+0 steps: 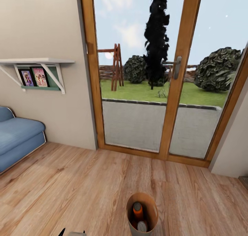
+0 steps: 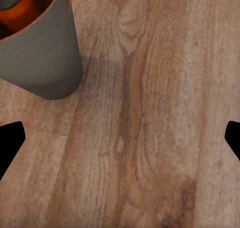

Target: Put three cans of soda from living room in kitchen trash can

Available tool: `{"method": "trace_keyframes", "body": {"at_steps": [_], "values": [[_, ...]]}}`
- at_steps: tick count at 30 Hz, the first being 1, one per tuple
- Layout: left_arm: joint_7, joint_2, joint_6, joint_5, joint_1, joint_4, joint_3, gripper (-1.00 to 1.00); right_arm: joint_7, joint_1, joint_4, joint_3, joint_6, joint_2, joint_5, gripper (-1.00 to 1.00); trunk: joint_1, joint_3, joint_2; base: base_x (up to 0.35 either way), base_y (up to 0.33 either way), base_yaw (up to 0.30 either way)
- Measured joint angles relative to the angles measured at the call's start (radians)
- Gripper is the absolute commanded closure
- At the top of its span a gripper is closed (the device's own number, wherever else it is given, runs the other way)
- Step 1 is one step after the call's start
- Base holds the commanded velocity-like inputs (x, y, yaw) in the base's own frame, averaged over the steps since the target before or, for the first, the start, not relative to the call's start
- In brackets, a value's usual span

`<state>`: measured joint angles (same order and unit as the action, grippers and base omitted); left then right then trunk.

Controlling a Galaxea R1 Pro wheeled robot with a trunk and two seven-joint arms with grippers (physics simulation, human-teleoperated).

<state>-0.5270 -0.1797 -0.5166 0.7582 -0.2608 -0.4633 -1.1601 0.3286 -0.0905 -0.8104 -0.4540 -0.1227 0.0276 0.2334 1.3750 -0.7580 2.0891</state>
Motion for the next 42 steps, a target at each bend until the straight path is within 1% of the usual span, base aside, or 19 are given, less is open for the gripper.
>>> {"method": "trace_keyframes", "body": {"at_steps": [12,19,26,39,41,42], "values": [[0.000,0.000,0.000,0.002,0.000,0.000,-0.001,-1.00,0.000,0.000,0.008,0.000,-0.003,-0.001,0.000,-1.00,-0.046,0.038,-0.084,0.000,0.000,0.000],[0.000,0.000,0.000,0.004,0.000,0.000,0.000,-1.00,-0.001,0.000,0.012,-0.001,-0.003,-0.005,0.000,-1.00,-0.073,0.060,-0.133,0.000,0.000,0.000],[0.001,0.000,0.003,0.003,0.000,0.000,0.000,-1.00,0.000,0.000,0.033,-0.002,-0.004,-0.015,-0.002,-1.00,-0.100,0.081,-0.182,0.000,0.000,0.000],[0.003,0.000,0.006,0.003,0.000,0.001,0.000,-1.00,0.000,0.000,0.038,0.000,-0.005,-0.018,-0.002,-1.00,-0.149,0.122,-0.273,0.000,0.000,0.000],[0.004,0.000,0.004,0.003,0.000,0.010,0.000,-1.00,0.000,0.000,0.039,0.000,-0.005,-0.018,-0.002,-1.00,-0.157,0.128,-0.287,0.000,0.000,0.000],[0.004,0.000,0.003,0.002,0.000,0.028,0.000,-1.00,0.000,0.000,0.039,0.000,-0.005,-0.018,-0.001,-1.00,-0.161,0.132,-0.294,0.000,0.000,0.000]]}}
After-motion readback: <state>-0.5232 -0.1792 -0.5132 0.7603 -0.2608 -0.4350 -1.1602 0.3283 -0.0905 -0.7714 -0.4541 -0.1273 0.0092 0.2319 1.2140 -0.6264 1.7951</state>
